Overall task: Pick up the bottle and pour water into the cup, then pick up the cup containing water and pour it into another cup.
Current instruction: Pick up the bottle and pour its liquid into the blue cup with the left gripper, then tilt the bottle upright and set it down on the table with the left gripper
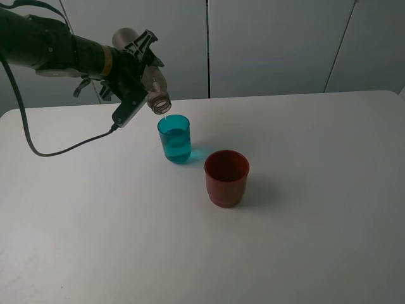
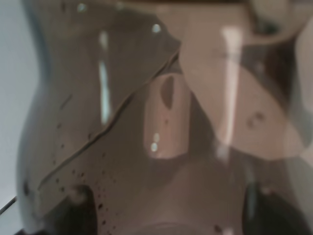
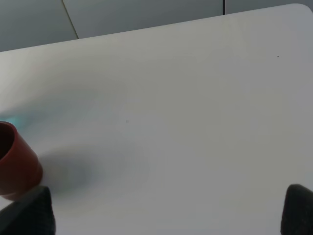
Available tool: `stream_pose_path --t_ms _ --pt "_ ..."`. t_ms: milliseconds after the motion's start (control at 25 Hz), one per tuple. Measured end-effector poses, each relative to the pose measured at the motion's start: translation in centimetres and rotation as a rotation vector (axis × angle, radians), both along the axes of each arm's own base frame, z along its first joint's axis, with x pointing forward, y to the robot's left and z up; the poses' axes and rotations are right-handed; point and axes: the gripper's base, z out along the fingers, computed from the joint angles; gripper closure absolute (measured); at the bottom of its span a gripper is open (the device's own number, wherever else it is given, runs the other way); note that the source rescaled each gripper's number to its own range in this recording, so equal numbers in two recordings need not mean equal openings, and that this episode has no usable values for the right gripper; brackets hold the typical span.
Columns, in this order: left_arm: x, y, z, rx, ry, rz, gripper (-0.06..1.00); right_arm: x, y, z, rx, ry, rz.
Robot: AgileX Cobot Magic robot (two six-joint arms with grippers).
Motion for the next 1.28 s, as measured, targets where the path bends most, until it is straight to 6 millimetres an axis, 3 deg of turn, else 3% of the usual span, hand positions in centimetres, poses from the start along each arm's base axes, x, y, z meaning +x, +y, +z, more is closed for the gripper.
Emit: stream_pose_path --t_ms 760,840,1080,1280 --pt "-0.1 -0.2 0.0 -0.072 0.027 0.024 0.92 0.0 0.0 0.0 0.000 0.000 0.000" --pt "0.0 -0.2 0.1 -0.170 0.069 0.084 0.92 0.0 0.0 0.0 0.000 0.000 0.000" --pt "0.2 -0.1 1.0 -0.714 0.303 0.440 0.92 0.0 0.0 0.0 0.000 0.000 0.000" --pt "0.2 0.1 0.9 -1.022 0.456 0.643 0.92 0.0 0.0 0.0 0.000 0.000 0.000"
